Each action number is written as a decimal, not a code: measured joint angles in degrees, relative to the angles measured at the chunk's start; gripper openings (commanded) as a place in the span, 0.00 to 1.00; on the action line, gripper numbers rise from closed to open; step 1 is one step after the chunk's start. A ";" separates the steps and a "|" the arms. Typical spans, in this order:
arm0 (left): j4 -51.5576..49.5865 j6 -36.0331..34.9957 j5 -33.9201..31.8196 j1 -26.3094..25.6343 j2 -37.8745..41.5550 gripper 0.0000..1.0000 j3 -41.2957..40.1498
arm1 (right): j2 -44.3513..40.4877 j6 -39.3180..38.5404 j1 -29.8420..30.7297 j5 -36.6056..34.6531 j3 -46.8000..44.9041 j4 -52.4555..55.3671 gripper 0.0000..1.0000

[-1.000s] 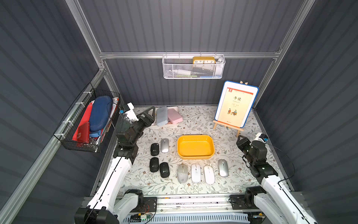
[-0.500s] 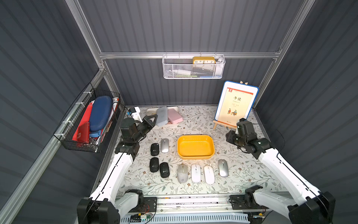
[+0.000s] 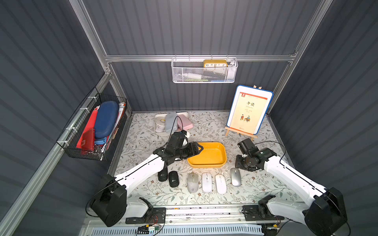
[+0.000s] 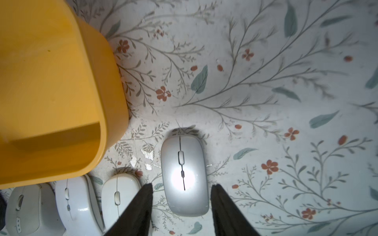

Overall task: Put the mouse in the storage box
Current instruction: Pick up the mouse from the center of the board.

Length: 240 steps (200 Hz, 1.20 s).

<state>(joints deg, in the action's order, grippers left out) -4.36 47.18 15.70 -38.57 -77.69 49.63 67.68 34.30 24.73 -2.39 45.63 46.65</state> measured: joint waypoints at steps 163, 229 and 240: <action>1.46 -1.22 0.96 -8.44 0.15 0.81 2.43 | 6.21 3.13 6.14 -1.25 -2.84 0.04 0.78; 1.53 -1.33 0.96 -8.70 0.17 0.81 2.84 | 9.88 3.13 6.12 -1.09 -5.53 -3.30 0.80; 1.53 -1.36 0.96 -8.72 0.17 0.81 2.84 | 10.36 3.10 6.12 -0.61 -5.90 -3.74 0.79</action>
<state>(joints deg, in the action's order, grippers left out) -2.83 45.82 16.67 -47.29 -77.52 52.47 78.04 37.41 30.85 -3.01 39.72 42.92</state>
